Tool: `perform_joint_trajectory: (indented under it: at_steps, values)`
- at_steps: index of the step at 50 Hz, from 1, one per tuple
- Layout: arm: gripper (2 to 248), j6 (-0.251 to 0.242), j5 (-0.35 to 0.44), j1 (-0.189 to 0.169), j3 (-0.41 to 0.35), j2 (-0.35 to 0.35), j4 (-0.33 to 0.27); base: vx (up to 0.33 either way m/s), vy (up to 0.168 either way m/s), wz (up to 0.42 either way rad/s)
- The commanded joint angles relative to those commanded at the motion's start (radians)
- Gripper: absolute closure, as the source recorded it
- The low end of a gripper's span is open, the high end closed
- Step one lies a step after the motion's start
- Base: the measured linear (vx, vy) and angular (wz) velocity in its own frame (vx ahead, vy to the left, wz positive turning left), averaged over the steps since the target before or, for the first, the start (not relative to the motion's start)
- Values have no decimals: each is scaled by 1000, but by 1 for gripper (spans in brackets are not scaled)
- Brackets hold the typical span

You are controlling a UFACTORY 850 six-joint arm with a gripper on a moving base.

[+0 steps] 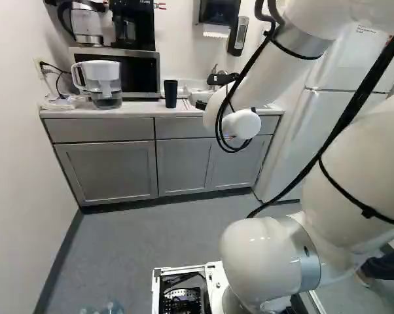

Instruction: Rinse the cup and place it in the tray

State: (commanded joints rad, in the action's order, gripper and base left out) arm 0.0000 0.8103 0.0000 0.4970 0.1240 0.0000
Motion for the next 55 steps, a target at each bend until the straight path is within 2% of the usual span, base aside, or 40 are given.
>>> perform_joint_trajectory:
  at_steps: [55]
  values:
    - [3,0,-178,0,167,-46,0,0,0,0]
